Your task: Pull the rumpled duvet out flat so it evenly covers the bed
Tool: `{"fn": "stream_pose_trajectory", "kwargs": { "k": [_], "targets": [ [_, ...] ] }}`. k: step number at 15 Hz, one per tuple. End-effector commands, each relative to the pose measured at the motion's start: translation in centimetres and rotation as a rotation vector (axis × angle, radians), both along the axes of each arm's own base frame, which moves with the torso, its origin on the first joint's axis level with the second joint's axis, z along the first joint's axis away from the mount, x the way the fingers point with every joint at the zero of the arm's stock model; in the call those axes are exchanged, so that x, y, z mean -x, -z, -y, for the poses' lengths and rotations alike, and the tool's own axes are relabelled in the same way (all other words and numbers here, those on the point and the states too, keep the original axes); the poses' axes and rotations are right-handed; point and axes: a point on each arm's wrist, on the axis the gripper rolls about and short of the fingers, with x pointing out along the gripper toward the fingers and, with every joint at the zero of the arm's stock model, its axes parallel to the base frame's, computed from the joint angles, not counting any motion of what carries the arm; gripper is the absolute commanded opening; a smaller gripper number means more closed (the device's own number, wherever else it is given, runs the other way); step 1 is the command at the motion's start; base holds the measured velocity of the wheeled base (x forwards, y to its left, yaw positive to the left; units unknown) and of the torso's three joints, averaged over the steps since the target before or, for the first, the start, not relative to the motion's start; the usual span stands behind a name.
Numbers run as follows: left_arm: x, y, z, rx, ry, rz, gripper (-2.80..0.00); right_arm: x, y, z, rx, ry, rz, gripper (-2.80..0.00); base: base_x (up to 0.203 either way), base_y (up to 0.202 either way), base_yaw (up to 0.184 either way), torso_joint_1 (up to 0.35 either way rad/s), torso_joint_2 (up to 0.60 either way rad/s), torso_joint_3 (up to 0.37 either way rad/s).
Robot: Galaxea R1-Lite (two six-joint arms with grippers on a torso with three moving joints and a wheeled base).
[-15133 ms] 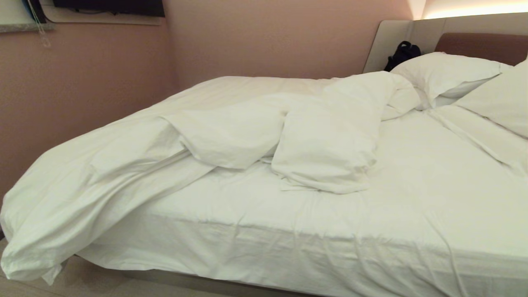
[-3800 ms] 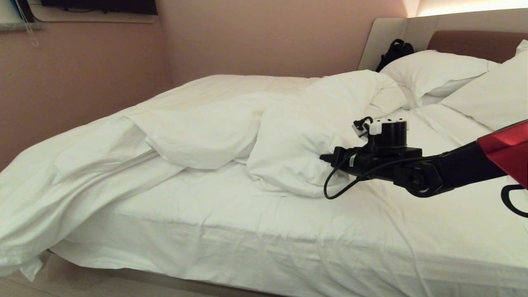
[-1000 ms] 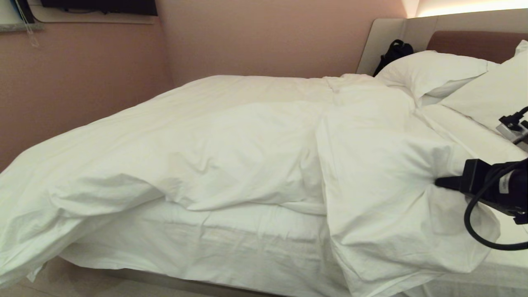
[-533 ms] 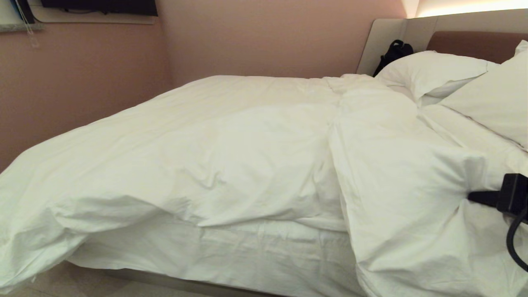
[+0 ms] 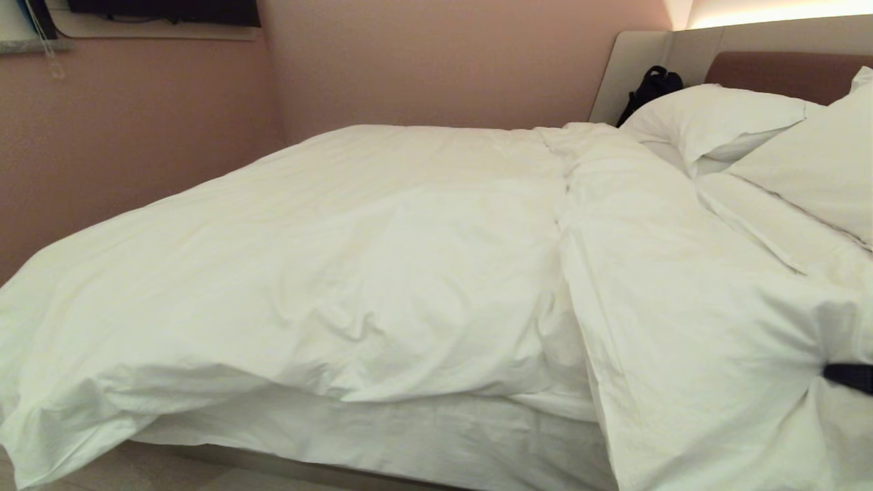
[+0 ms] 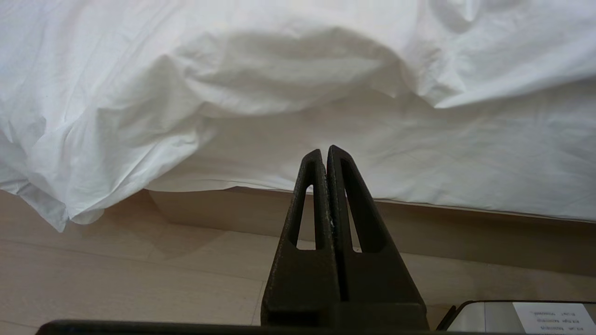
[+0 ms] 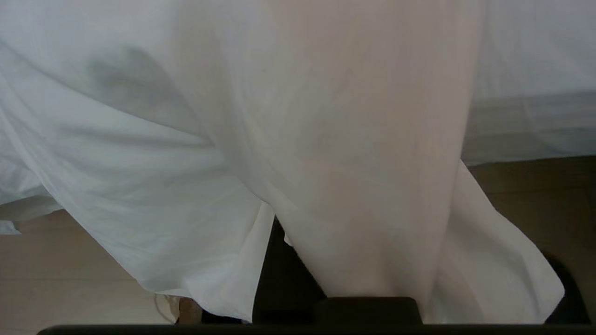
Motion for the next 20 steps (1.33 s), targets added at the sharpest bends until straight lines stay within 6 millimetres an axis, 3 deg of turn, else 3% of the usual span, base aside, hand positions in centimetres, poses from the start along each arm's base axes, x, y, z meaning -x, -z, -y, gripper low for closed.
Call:
{"fn": "stream_pose_trajectory", "kwargs": {
  "k": [1,20],
  "targets": [
    [0.0,0.0,0.0,0.0,0.0,-0.001,-2.8,0.9,0.6,0.1,0.0,0.004,0.0,-2.8,0.0,0.0,0.0,0.0,0.0,0.0],
    [0.0,0.0,0.0,0.0,0.0,-0.001,-2.8,8.2,4.1,1.0,0.016,0.067,0.115,-2.8,0.0,0.0,0.0,0.0,0.0,0.0]
  ]
}}
